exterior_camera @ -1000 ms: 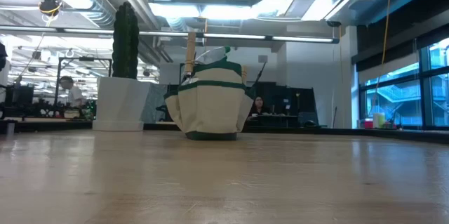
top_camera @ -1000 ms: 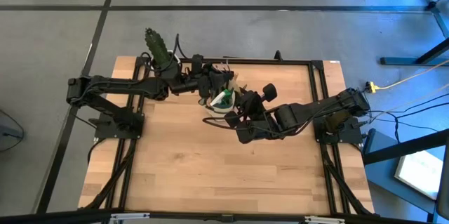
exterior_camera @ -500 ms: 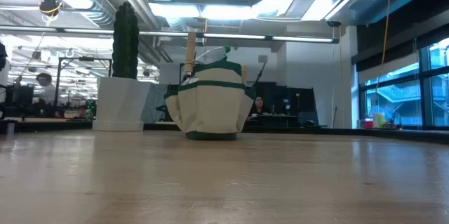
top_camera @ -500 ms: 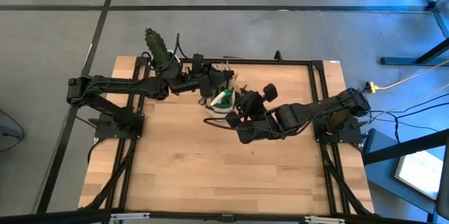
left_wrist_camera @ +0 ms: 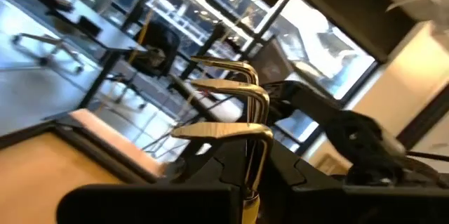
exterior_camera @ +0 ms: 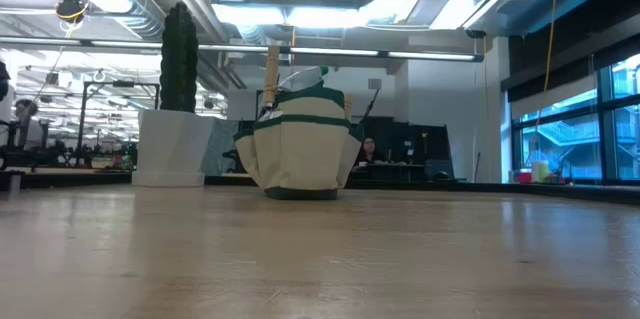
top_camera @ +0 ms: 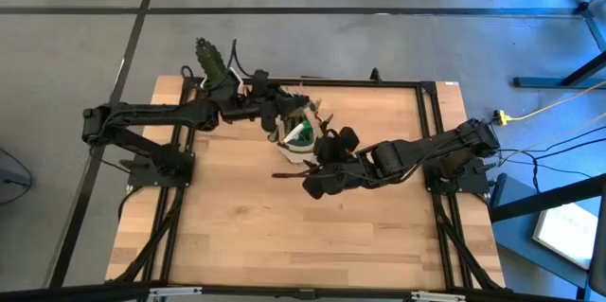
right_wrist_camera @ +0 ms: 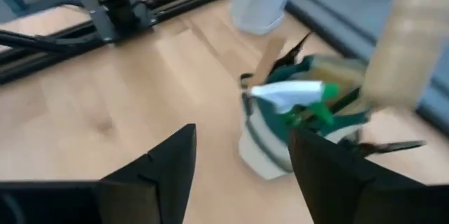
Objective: Pick & Place Garden tools in Gardening bag
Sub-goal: Put the hand rake into the gardening bag
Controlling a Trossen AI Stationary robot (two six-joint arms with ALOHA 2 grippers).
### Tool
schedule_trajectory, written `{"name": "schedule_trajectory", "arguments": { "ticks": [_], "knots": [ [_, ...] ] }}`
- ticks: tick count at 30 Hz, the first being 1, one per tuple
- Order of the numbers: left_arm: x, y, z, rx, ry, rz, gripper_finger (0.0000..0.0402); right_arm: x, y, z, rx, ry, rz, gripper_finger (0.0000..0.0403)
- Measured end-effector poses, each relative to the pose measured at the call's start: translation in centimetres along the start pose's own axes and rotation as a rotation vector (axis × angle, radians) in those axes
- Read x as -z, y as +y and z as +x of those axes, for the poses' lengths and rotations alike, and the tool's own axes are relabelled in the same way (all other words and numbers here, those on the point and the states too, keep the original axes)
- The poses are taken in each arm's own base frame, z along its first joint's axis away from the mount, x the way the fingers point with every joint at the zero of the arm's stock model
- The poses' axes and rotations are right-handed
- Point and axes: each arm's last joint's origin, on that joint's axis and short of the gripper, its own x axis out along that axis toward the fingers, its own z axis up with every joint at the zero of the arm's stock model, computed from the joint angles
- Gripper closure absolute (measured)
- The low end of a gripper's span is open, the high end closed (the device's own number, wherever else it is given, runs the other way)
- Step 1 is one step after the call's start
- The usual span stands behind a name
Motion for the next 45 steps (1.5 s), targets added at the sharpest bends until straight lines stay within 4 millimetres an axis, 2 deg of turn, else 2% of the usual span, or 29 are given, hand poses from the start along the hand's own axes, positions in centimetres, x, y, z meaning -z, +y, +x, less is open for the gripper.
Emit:
{"name": "schedule_trajectory", "arguments": {
  "ticks": [5,7,15,24,30,37,42,45],
  "knots": [
    [-1.1,-0.2,-1.4,-0.037,0.015,0.043,0.0390,-0.3,-0.3,-0.4,-0.032,0.014,0.175,0.0177],
    [-1.3,-0.4,-1.8,-0.042,0.023,0.061,0.0390,-0.5,-0.4,-1.0,-0.079,0.031,0.180,0.0177],
    [-1.2,-1.1,-3.2,-0.009,0.146,0.098,0.0390,-2.3,0.8,-4.7,-0.390,-0.118,-0.138,0.0190],
    [-0.5,-1.3,-3.4,0.027,0.211,0.130,0.0389,-2.3,-0.5,-6.3,-0.407,-0.129,-0.205,0.0229],
    [0.4,-0.7,-3.6,0.018,0.248,0.116,0.0389,0.1,-2.1,-6.0,-0.496,-0.160,-0.130,0.0259],
    [0.5,-0.6,-3.6,0.023,0.253,0.122,0.0389,4.6,-5.9,-5.5,-0.616,-0.372,0.097,0.0275],
    [1.2,-0.5,-3.4,0.124,0.350,0.167,0.0389,7.6,-9.1,-5.3,-0.666,-0.469,0.223,0.0273],
    [2.0,-0.1,-3.0,0.159,0.418,0.214,0.0393,8.7,-10.2,-5.5,-0.692,-0.499,0.254,0.0273]
  ]
}}
